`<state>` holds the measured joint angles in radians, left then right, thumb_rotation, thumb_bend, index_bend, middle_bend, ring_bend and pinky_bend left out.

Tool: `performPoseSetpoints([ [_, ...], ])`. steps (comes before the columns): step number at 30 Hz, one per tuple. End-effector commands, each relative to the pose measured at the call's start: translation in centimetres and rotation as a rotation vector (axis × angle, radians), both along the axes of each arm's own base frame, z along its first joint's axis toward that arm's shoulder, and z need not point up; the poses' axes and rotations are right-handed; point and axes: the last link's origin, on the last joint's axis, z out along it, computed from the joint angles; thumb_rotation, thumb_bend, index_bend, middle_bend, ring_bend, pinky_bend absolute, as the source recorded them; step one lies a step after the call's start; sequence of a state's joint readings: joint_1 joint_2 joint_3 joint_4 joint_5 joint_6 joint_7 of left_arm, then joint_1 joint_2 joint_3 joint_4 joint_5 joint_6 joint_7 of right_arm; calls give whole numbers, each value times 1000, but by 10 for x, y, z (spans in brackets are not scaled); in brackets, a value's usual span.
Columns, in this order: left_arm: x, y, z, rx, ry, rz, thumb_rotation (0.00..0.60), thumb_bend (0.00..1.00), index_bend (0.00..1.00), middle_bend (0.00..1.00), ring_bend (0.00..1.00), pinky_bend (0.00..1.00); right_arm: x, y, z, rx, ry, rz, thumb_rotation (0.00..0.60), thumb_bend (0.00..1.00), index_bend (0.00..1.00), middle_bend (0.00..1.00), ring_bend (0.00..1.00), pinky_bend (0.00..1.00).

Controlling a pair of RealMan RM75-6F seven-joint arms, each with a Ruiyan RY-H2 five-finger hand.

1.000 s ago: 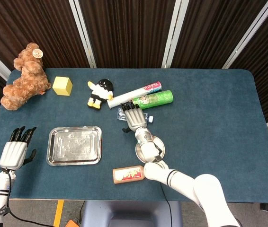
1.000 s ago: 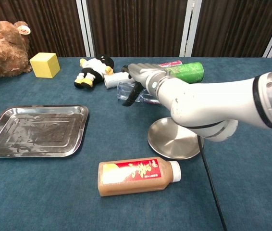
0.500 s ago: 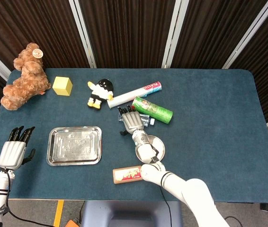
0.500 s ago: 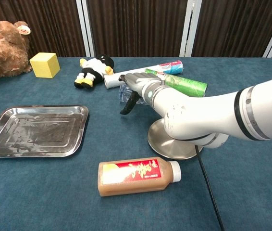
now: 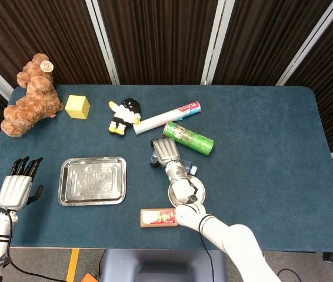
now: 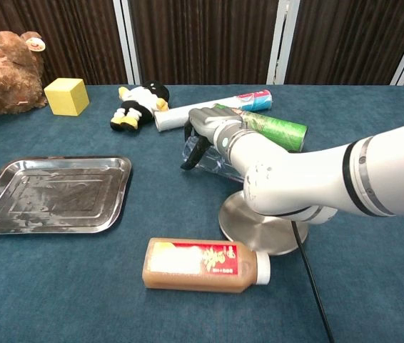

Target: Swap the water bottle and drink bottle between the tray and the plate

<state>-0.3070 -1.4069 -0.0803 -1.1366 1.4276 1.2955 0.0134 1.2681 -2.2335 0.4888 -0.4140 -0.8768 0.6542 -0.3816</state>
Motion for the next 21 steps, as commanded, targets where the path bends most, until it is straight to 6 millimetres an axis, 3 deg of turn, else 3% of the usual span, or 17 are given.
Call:
performPoseSetpoints([
  [1, 0, 0, 1, 2, 1, 2, 600, 426, 0, 133, 26, 81, -1, 1, -1, -7, 12, 4, 600, 305, 629, 643, 698, 953],
  [6, 0, -1, 1, 1, 1, 5, 600, 426, 0, 134, 30, 81, -2, 1, 2, -22, 26, 19, 600, 306, 681, 688, 739, 981],
  [13, 2, -3, 1, -1, -3, -2, 600, 427, 0, 135, 31, 81, 1, -2, 15, -78, 23, 62, 600, 341, 882, 851, 897, 1000],
  [21, 4, -4, 2, -4, -9, -7, 600, 427, 0, 134, 35, 81, 11, -5, 31, -69, 14, 106, 600, 343, 919, 879, 942, 1000],
])
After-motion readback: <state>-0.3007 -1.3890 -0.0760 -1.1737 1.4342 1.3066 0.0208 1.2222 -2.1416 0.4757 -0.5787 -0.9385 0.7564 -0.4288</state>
